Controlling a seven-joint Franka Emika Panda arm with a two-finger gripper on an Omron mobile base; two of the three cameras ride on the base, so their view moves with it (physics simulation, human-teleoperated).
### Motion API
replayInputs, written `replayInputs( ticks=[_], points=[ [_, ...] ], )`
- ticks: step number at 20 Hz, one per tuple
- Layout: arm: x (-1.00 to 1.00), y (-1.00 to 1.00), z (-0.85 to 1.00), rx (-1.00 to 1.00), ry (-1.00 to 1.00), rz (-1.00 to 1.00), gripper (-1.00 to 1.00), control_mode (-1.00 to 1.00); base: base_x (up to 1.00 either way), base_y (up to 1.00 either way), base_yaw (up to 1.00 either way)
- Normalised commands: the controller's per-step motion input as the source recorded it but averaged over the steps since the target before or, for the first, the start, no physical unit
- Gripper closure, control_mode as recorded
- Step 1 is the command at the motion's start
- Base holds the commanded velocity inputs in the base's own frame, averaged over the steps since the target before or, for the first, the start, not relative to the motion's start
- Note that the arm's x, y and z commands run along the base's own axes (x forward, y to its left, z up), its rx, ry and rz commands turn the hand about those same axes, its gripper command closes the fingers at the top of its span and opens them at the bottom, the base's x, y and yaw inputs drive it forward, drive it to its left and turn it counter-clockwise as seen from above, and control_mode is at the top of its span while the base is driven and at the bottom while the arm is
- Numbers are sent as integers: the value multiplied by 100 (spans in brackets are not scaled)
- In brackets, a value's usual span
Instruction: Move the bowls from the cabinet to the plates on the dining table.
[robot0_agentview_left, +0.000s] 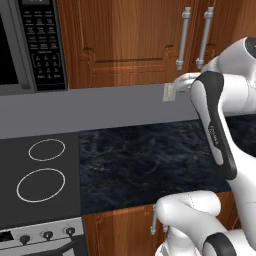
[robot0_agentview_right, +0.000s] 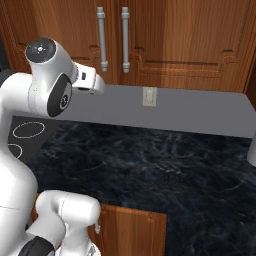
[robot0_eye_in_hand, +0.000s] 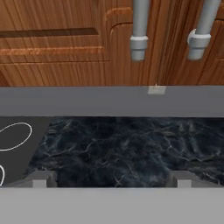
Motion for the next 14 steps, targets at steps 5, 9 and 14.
replayInputs(
  ticks=[5, 9, 14],
  points=[
    [-13, -30, 31, 3, -5, 0, -100, -100, 0, 0, 0],
    [0, -35, 30, 1, 2, 0, -100, -100, 0, 0, 0],
    [8, -32, 27, 0, 4, 0, -100, -100, 0, 0, 0]
  ],
)
